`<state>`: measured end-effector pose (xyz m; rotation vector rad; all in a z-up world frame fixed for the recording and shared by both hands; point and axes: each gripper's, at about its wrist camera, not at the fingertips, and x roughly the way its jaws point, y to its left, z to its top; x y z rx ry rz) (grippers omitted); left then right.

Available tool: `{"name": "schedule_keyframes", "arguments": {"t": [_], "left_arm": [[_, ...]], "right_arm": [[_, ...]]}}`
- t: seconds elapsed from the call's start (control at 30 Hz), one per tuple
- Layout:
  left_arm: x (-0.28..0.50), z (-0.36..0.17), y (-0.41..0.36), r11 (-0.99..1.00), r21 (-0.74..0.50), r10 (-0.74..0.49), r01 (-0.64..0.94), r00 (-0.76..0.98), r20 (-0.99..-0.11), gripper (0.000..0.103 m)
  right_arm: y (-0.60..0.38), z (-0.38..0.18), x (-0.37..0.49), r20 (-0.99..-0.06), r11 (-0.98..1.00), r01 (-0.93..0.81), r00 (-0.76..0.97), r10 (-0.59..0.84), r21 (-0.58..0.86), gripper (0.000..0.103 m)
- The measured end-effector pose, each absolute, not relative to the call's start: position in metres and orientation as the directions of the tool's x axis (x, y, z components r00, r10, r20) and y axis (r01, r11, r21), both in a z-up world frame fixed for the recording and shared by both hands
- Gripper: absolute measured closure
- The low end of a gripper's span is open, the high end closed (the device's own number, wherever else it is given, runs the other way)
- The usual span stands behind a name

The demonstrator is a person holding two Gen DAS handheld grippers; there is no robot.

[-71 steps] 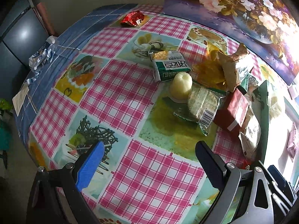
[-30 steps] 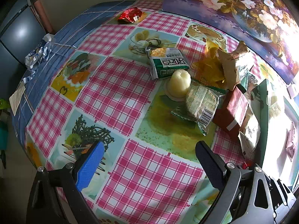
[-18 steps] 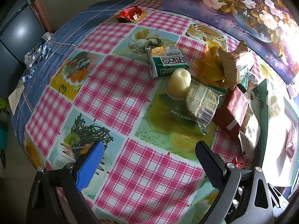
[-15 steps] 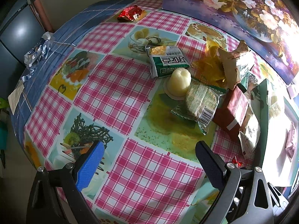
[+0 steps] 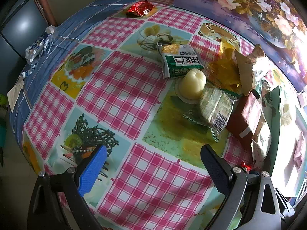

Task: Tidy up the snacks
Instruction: 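Grasp the small red candy with the right gripper while the left grasps the green-wrapped cracker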

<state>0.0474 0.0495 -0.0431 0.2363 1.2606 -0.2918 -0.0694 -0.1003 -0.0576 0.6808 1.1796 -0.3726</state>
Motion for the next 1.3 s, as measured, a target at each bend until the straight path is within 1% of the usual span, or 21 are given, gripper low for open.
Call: {"name": "schedule_keyframes", "arguments": {"t": [0.13, 0.33, 0.4, 0.47, 0.53, 0.87, 1.13, 1.3], "left_arm": [[0.049, -0.043, 0.05, 0.939, 0.015, -0.087, 0.345, 0.277, -0.957, 0.005], [0.048, -0.044, 0.05, 0.939, 0.014, -0.087, 0.345, 0.276, -0.957, 0.005], [0.049, -0.045, 0.051, 0.94, 0.014, -0.085, 0.342, 0.274, -0.958, 0.005], [0.05, -0.045, 0.051, 0.941, 0.014, -0.084, 0.339, 0.272, -0.959, 0.005], [0.052, -0.046, 0.051, 0.941, 0.011, -0.086, 0.339, 0.27, -0.959, 0.005], [0.061, -0.044, 0.049, 0.94, -0.035, -0.131, 0.34, 0.264, -0.956, 0.005], [0.068, -0.039, 0.026, 0.911, -0.05, -0.186, 0.41, 0.299, -0.936, 0.005], [0.074, -0.039, 0.012, 0.897, -0.035, -0.195, 0.441, 0.323, -0.926, 0.005]], "right_arm": [[-0.1, -0.06, -0.056, -0.933, 0.743, 0.604, 0.353, 0.072, 0.286, 0.056], [-0.09, -0.061, -0.045, -0.945, 0.774, 0.591, 0.326, 0.028, 0.227, 0.057], [-0.086, -0.061, -0.041, -0.951, 0.791, 0.58, 0.308, 0.01, 0.195, 0.061], [-0.083, -0.061, -0.039, -0.956, 0.806, 0.569, 0.292, -0.013, 0.163, 0.069], [-0.083, -0.061, -0.038, -0.956, 0.807, 0.568, 0.291, -0.017, 0.159, 0.072], [-0.088, -0.057, -0.049, -0.95, 0.795, 0.576, 0.311, 0.003, 0.191, 0.073], [-0.096, -0.037, -0.056, -0.931, 0.782, 0.581, 0.365, -0.001, 0.227, 0.073], [-0.106, -0.016, -0.063, -0.912, 0.771, 0.598, 0.407, -0.056, 0.22, 0.073]]}}
